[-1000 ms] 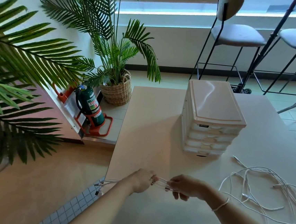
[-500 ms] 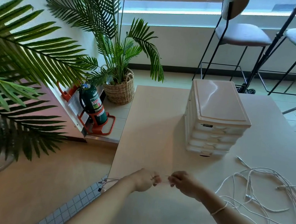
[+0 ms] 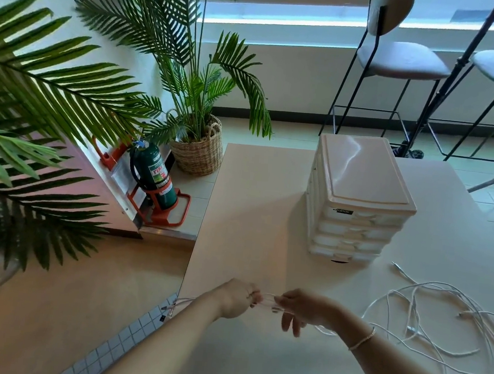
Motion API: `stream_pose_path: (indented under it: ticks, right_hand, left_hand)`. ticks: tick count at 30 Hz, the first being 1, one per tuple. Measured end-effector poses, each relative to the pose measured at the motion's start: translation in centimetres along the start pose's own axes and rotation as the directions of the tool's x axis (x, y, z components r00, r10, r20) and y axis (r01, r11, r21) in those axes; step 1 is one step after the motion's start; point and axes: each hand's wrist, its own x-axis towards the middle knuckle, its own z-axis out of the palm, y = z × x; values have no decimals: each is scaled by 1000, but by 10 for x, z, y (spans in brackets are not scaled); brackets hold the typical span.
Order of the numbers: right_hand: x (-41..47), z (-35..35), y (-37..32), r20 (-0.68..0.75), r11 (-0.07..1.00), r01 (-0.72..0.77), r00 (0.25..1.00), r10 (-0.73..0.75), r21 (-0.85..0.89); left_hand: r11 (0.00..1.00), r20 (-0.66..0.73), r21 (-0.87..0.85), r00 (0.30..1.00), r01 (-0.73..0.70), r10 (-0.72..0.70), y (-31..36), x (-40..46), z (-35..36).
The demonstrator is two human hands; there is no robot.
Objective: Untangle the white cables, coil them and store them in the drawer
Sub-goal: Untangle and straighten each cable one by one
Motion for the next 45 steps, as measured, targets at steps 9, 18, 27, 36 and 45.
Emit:
stream_pose_path:
  ticks: [9,18,27,36,45]
  right_hand:
    - [-4,3,-13,74,992,-47,996,56,-116]
    - [7,4,-13,-245,993,-1,969,29,116]
    - [3,5,-4,-238,996,-13,971,-7,-85]
    - [5,14,-8,-175,995,15,984,-32,-98]
    - [4,14,-6,-171,995,-3,985,-14,-100]
  left_hand:
    - [999,-35,-48,999,-22,20,3,0,3]
    - [999,58,-29,998,-25,27,1,-4,4]
    - [979,111,127,978,162,-177,-39,-16,-22]
    - [932,204,243,926,268,-319,-59,-11,-34]
    - [800,153,502,877,327,-455,-81,-21,-47]
